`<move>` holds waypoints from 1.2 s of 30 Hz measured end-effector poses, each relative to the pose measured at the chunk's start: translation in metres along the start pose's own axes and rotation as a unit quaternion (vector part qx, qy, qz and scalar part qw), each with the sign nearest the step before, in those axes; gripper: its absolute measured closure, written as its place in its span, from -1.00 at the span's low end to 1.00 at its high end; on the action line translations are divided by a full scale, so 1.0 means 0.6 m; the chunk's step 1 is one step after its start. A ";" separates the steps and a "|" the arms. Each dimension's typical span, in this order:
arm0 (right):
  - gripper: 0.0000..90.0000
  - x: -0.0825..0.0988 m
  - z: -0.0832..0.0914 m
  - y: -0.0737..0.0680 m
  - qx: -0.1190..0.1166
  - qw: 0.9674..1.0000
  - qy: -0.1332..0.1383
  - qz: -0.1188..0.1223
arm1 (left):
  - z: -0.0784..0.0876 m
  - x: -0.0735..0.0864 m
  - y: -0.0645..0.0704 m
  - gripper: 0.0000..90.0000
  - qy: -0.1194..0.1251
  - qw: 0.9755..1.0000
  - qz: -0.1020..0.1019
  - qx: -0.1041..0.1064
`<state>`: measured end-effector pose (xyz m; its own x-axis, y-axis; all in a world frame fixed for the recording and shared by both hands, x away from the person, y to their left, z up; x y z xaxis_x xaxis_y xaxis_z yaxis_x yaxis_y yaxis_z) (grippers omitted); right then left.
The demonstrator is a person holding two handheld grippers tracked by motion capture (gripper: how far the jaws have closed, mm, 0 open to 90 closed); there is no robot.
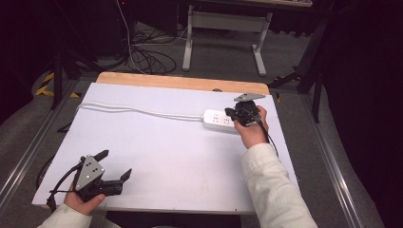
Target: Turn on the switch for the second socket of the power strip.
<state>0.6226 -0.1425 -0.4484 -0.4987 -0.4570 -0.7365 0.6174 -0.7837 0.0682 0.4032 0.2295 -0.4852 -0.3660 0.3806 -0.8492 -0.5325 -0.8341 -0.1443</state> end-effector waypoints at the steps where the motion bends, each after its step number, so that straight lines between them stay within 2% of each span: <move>1: 1.00 0.000 -0.002 0.001 0.002 1.000 0.000 -0.002 | 0.000 0.000 0.001 -0.84 0.000 1.000 0.002 0.000; 8: 1.00 0.004 -0.024 0.016 0.014 1.000 -0.001 -0.006 | -0.002 0.001 0.000 -0.84 -0.002 1.000 0.000 -0.002; 13: 1.00 0.012 -0.045 0.030 0.022 1.000 -0.005 -0.020 | -0.002 0.002 0.000 -0.84 -0.002 1.000 0.002 0.000; 20: 1.00 0.022 -0.067 0.037 0.033 0.999 -0.014 -0.030 | -0.002 0.002 -0.001 -0.84 -0.002 1.000 0.000 -0.001; 36: 1.00 0.033 -0.090 0.045 0.048 0.998 -0.030 -0.038 | -0.003 0.002 0.001 -0.84 -0.004 1.000 -0.002 0.001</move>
<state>0.6621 -0.1501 -0.4974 -0.5794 -0.4163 -0.7007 0.5161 -0.8528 0.0799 0.4040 0.2291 -0.4874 -0.3697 0.3875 -0.8445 -0.5357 -0.8315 -0.1470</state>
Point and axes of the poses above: each handheld gripper's, and its own axes: z roughly backward along the jaws, x roughly out of its underside, y roughly to its right, the point moved 7 cm from there along -z, roughly forward along the jaws, and after that the axes turned 6 degrees about -y, right-handed, at the moved point
